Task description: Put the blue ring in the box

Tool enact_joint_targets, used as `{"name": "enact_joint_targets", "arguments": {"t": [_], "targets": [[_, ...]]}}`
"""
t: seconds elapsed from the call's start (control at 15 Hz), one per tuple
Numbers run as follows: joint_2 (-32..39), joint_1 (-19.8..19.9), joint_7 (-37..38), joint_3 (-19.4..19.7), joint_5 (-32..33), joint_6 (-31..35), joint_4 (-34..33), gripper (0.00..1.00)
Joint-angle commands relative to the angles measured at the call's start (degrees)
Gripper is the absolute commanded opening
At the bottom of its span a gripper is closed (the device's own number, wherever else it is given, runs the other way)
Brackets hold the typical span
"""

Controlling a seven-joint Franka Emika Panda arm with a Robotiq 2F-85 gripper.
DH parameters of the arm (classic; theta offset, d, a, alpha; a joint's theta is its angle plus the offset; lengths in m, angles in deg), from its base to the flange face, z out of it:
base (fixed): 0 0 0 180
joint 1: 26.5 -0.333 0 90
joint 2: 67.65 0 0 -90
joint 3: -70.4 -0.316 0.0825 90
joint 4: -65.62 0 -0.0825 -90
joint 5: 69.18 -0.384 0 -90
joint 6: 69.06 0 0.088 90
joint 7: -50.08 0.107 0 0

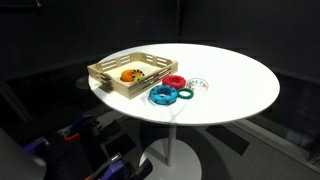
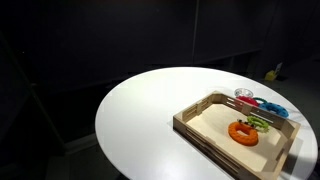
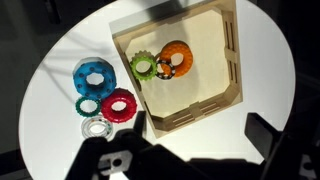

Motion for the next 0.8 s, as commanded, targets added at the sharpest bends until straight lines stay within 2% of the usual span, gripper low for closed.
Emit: {"name": "enact_joint_targets", "arguments": {"t": [0.0, 0.33, 0.73], "targets": [[6.4, 2.3, 2.4, -0.7, 2.9, 1.8, -4.7, 1.00], [11.4, 4.9, 3.1, 0.3, 7.3, 4.7, -6.5, 1.00], [15.6, 7.4, 3.5, 2.3, 10.9, 9.0, -5.3, 1.00]]}}
